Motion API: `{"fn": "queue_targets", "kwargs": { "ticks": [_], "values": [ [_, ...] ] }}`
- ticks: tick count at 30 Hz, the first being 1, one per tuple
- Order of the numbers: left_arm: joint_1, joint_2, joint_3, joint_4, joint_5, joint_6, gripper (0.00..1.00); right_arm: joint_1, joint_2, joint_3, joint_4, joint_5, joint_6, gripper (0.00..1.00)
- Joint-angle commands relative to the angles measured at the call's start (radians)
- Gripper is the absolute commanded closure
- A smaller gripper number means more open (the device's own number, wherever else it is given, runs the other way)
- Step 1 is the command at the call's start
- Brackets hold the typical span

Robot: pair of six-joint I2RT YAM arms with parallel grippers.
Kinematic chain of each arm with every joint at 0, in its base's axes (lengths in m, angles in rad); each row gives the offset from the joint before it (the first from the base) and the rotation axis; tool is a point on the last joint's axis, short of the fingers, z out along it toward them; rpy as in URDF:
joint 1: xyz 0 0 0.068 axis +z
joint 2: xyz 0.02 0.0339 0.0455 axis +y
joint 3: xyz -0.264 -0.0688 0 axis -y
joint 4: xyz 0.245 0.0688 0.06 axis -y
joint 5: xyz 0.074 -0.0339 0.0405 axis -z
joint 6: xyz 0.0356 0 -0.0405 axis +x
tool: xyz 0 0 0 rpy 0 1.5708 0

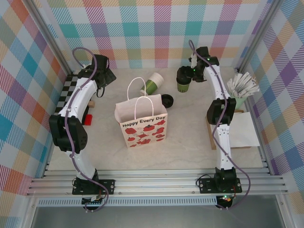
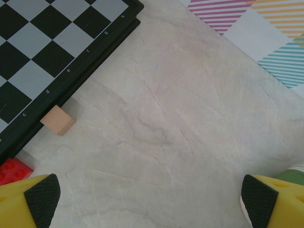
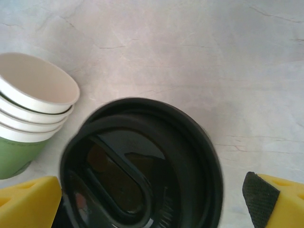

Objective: Pack the takeout coffee

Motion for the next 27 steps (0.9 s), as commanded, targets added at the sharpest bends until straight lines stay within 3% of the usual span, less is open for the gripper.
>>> {"fn": "queue_targets", "kwargs": {
  "ticks": [1, 23, 27],
  "values": [
    [0.007, 0.019, 0.019, -0.007, -0.003, 0.021, 0.0, 0.003, 0.008, 0.029, 0.052, -0.068, 0.057, 0.0],
    [0.006, 0.05, 0.021, 0.0, 0.017, 0.055, 0.0, 0.004, 0.054, 0.028, 0.037, -0.04, 0.101, 0.0],
    [0.005, 0.05, 0.018, 0.002, 0.018, 0.057, 0.0, 0.006, 0.04, 0.028, 0.021, -0.043, 0.087, 0.08]
  ]
}}
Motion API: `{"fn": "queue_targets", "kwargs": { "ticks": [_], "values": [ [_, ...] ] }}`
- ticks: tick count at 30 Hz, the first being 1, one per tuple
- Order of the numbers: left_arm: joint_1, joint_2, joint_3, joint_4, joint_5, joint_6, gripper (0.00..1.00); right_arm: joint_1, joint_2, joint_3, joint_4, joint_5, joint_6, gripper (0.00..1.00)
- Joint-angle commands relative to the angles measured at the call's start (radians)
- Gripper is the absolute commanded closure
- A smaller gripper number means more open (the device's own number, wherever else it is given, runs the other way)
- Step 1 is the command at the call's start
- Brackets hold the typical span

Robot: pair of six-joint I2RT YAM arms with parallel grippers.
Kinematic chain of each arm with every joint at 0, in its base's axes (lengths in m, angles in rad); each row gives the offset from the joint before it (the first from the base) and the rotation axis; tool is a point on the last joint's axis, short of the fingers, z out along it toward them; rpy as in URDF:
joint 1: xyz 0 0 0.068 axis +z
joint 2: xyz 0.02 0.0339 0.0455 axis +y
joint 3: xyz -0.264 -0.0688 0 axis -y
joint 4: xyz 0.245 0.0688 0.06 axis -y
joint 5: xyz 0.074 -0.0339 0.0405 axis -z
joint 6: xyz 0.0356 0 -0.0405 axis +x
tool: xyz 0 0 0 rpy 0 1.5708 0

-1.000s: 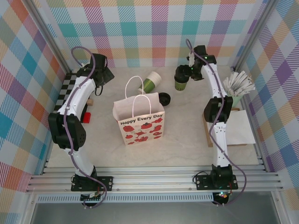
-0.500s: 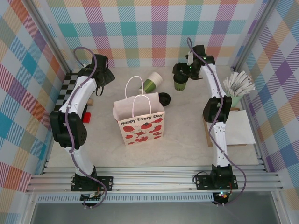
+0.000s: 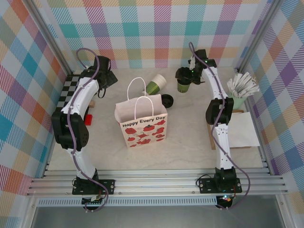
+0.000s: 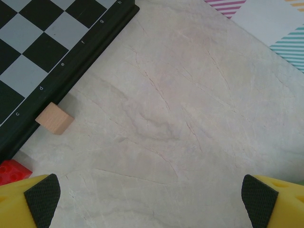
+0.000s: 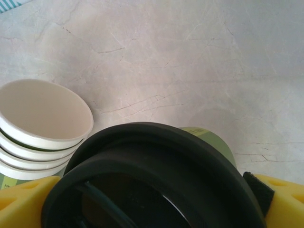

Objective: Pack the takeout coffee

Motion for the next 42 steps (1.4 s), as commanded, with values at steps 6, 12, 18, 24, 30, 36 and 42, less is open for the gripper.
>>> {"fn": "queue_targets", "kwargs": {
  "ticks": [6, 12, 18, 24, 30, 36, 42],
  "values": [
    [0.007, -0.015, 0.003, 0.001, 0.007, 0.025, 0.0, 0.006, -0.084, -0.005, -0.078, -0.023, -0.026, 0.19],
    [0.005, -0.095, -0.053, 0.037, 0.075, 0.047, 0.0, 0.033, -0.286, -0.27, -0.05, -0.009, -0.052, 0.19],
    [-0.006, -0.177, -0.068, 0.066, 0.143, 0.083, 0.0, 0.064, -0.592, -0.746, 0.119, 0.029, 0.018, 0.18],
    [-0.006, -0.243, -0.05, 0.037, 0.106, 0.112, 0.0, 0.095, -0.852, -1.202, 0.362, 0.045, 0.107, 0.17],
    [-0.006, -0.296, -0.085, 0.011, 0.119, 0.148, 0.0, 0.159, -1.011, -1.481, 0.537, 0.101, 0.106, 0.17],
    [-0.006, -0.382, -0.176, 0.014, 0.118, 0.159, 0.0, 0.178, -1.108, -1.633, 0.617, 0.11, 0.163, 0.16],
    [-0.005, -0.433, -0.238, 0.023, 0.116, 0.16, 0.0, 0.183, -1.143, -1.681, 0.577, 0.137, 0.126, 0.1]
  ]
}}
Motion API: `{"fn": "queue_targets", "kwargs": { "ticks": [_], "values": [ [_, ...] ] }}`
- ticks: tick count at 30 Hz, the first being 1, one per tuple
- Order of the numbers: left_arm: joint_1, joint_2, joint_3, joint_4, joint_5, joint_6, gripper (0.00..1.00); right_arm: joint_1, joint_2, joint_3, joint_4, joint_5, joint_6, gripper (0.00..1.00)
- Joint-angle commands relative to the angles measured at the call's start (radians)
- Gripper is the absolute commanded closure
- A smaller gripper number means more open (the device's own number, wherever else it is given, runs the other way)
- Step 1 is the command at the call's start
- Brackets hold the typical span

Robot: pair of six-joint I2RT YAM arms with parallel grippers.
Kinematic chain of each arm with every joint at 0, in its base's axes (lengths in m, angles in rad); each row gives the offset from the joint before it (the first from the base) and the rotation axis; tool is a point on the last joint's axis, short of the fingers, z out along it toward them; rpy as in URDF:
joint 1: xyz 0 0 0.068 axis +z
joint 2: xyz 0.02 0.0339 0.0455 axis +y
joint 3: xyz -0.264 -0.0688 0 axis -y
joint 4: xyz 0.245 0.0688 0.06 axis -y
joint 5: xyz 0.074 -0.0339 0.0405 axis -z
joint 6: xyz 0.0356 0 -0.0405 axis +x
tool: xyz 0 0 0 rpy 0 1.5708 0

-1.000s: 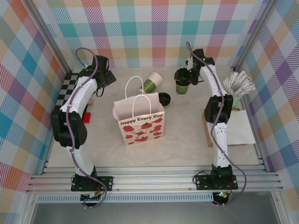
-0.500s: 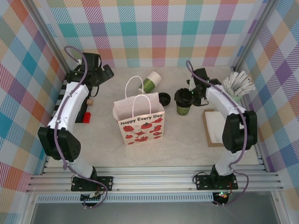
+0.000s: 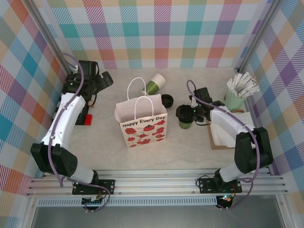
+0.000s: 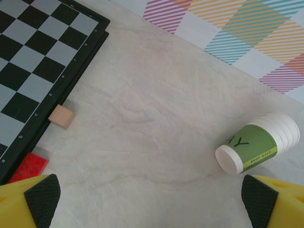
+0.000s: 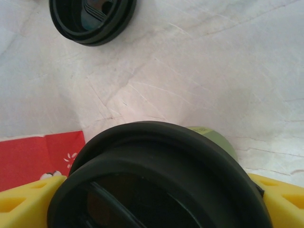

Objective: Pack the takeout coffee

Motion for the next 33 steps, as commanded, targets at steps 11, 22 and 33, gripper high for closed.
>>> {"fn": "queue_targets", "kwargs": {
  "ticks": [11, 22, 33],
  "values": [
    [-0.001, -0.044, -0.053, 0.017, -0.01, 0.014, 0.0, 0.011, -0.069, 0.024, -0.118, 0.122, -0.07, 0.0],
    [-0.002, -0.045, -0.1, 0.025, -0.039, 0.0, 0.0, 0.035, 0.067, 0.223, -0.393, 0.135, -0.18, 0.0],
    [-0.001, -0.054, -0.119, 0.022, -0.056, 0.001, 0.0, 0.073, 0.147, 0.29, -0.462, 0.258, -0.168, 0.0]
  ]
}}
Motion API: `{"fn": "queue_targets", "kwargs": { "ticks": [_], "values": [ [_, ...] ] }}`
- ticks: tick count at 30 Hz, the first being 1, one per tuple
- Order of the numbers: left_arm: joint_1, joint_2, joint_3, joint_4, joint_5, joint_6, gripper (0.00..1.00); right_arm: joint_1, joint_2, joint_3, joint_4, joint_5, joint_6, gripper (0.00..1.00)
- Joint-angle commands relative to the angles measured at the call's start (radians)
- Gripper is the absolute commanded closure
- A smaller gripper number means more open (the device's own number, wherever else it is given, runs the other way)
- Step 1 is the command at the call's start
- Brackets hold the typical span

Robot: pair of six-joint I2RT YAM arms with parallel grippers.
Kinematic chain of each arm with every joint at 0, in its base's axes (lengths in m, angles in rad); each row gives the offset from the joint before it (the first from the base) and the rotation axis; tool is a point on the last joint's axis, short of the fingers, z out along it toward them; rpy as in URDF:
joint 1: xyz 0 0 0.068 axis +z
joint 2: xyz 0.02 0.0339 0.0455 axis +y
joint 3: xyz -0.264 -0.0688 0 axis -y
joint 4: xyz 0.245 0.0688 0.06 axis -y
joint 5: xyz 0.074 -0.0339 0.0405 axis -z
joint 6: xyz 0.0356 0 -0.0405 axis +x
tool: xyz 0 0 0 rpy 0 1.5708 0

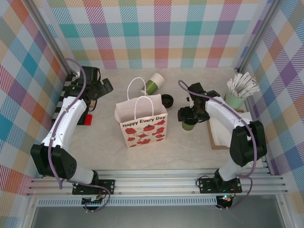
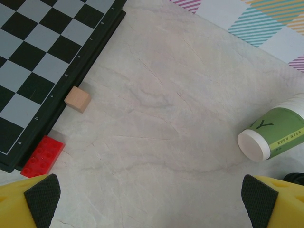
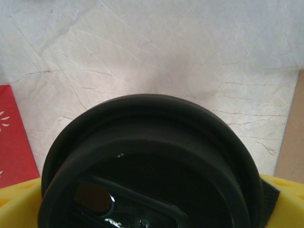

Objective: Pack the takeout coffee

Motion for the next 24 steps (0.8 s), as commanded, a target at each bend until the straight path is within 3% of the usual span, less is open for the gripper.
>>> {"fn": "queue_targets", "kwargs": {
  "ticks": [1, 7, 12, 24],
  "values": [
    [-0.001, -0.028, -0.02, 0.015, -0.024, -0.003, 0.0, 0.017, 0.035, 0.051, -0.062, 0.057, -0.008, 0.0],
    [-0.001, -0.027, -0.017, 0.013, -0.036, -0.006, 0.0, 0.026, 0.066, 0.083, -0.099, 0.091, -0.002, 0.0],
    [-0.001, -0.027, -0.015, 0.008, -0.05, -0.003, 0.0, 0.026, 0.088, 0.1, -0.108, 0.043, -0.007, 0.0],
    [-0.002, -0.038, -0.027, -0.006, -0.063, -0.001, 0.0, 0.026, 0.135, 0.207, -0.296, 0.071, 0.045, 0.0]
  ]
}}
